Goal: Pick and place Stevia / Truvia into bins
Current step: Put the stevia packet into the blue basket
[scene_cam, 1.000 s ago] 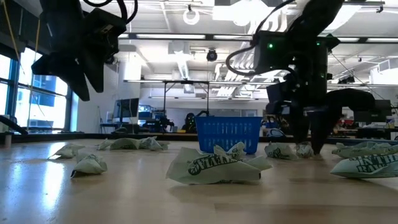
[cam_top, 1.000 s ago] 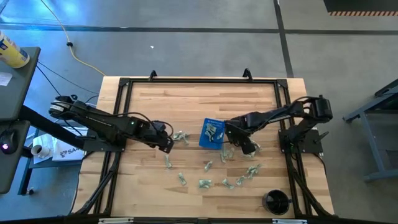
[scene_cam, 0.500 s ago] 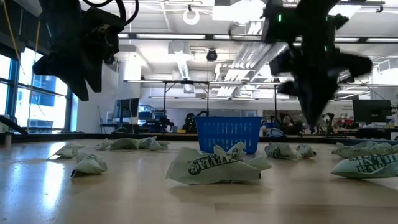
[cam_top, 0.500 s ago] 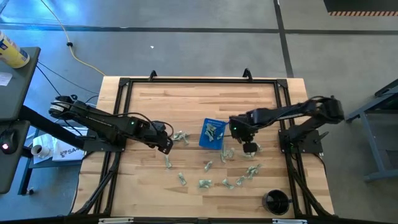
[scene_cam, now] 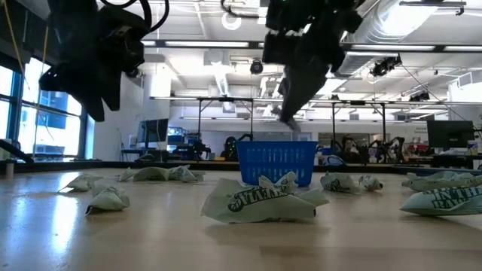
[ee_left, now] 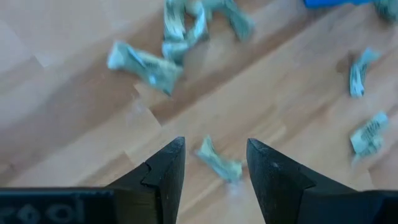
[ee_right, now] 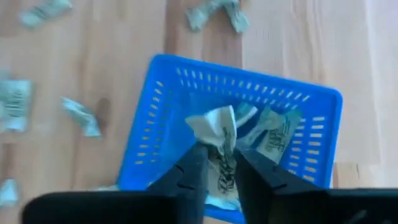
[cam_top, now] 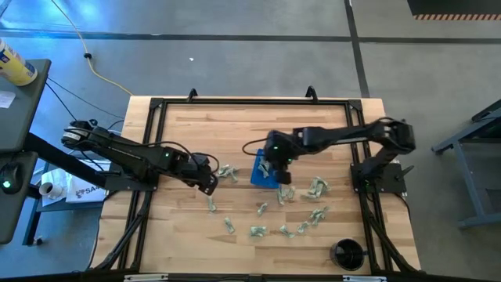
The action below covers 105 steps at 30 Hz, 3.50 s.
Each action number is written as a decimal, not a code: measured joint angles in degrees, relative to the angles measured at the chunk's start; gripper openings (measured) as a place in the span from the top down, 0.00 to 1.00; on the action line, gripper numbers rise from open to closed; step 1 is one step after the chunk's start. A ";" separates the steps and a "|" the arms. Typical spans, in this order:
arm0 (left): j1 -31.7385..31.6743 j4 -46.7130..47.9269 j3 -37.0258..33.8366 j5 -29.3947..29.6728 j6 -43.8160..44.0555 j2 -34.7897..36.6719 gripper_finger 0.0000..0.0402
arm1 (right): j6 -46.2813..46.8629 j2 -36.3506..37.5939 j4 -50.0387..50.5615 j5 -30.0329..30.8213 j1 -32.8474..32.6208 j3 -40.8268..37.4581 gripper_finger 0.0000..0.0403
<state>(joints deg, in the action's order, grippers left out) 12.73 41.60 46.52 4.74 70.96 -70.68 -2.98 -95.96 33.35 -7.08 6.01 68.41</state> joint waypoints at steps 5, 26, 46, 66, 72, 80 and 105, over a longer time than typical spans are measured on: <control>0.04 -0.04 0.00 -1.65 3.81 -0.81 0.49 | -1.03 -2.44 5.21 5.30 0.04 3.82 0.59; 8.22 -7.28 0.05 -1.75 31.19 -13.35 0.49 | 6.19 8.32 15.60 17.69 0.47 -8.46 0.19; 9.07 -11.07 0.18 -0.03 35.82 -21.59 0.72 | 8.41 13.39 12.21 19.36 0.27 -12.38 0.19; -8.89 -15.06 16.59 12.64 -7.45 -17.38 0.94 | 16.62 33.31 21.07 30.89 -1.46 -12.38 0.19; -16.29 -23.12 23.25 3.53 -18.39 -23.20 0.94 | 19.45 33.81 23.33 30.83 -2.54 -12.38 0.19; -16.44 -22.67 32.75 -4.05 -24.45 -32.72 0.92 | 21.18 33.84 24.03 31.04 -5.00 -13.45 0.19; -9.47 17.23 35.96 4.23 -29.60 -26.67 0.41 | 13.39 33.79 25.75 14.00 -12.27 -24.53 0.19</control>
<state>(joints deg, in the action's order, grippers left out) 3.26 58.84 82.48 8.97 41.36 -97.35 10.40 -62.17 59.10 6.92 -6.26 43.88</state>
